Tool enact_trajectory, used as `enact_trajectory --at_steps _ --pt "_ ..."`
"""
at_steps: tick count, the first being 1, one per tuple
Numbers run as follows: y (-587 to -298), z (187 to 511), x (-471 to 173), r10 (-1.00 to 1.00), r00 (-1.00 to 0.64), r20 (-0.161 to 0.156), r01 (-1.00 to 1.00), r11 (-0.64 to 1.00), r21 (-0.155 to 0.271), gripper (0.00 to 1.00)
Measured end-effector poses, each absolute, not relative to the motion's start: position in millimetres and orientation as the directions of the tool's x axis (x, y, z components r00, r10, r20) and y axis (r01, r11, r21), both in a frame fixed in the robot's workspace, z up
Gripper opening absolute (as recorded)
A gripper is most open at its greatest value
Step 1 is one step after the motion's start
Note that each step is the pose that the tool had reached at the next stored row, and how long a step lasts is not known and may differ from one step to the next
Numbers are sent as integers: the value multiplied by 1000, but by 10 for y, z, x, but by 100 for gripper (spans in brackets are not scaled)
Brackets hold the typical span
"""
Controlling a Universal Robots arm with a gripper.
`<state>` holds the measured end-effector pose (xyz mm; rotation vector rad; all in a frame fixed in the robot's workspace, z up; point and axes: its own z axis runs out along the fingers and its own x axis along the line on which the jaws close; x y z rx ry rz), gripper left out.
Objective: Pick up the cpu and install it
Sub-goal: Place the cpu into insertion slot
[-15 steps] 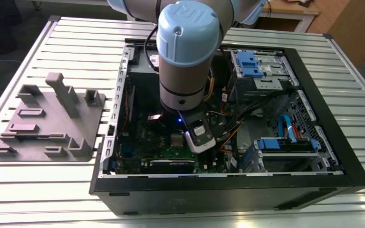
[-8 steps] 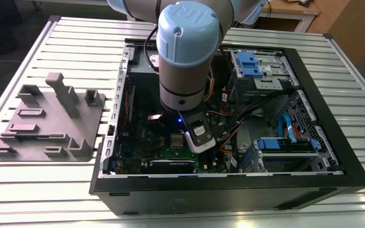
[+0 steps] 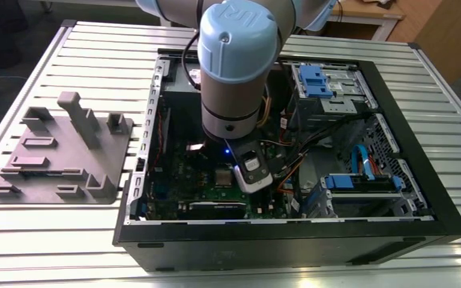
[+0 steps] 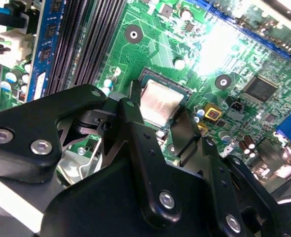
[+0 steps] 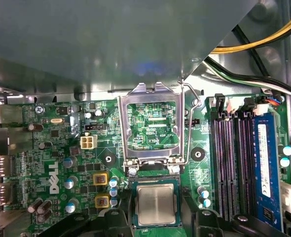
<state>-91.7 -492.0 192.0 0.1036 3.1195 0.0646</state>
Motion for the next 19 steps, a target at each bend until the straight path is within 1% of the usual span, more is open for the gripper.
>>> enact_trajectory --at_steps 5,11,12,13,14,16,17,19 --pt "-4920 1983 -916 67 -998 -18 66 997 41 51" --pt "-4920 1983 -916 67 -998 -18 66 997 40 51" --pt "-4920 1983 -916 67 -998 -18 66 997 40 49" --pt "-4920 1983 -916 67 -998 -18 66 997 40 44" --pt "-4920 1983 -916 67 -998 -18 66 997 40 44" --pt "-4920 1983 -916 67 -998 -18 66 997 40 32" --pt "-4920 1983 -916 67 -998 -18 66 997 40 32" --pt "-4920 1983 -916 67 -998 -18 66 997 40 20"
